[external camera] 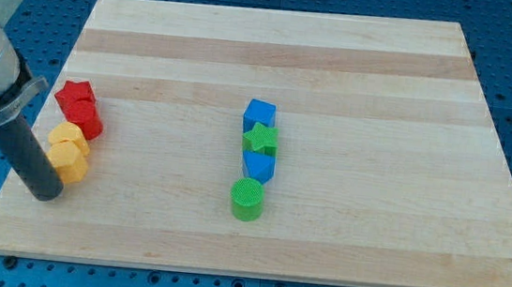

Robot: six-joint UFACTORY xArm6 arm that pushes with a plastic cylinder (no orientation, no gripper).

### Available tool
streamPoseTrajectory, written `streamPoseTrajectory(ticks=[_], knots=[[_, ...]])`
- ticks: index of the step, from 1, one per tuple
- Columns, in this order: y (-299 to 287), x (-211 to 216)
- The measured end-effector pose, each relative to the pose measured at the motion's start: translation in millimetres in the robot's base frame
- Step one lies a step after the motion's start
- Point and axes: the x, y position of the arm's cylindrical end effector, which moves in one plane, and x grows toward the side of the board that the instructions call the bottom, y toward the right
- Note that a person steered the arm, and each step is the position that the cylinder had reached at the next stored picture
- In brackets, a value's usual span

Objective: Move your arm to the bottom center of the board

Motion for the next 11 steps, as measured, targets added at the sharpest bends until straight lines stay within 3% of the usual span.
streamPoseTrajectory(ticks=[3,5,6,8,9,11], knots=[[16.3,20.7],[80.5,23.3],[90.3,18.2],[113.9,-32.7],[117.6,-33.4],[117.6,17.6]])
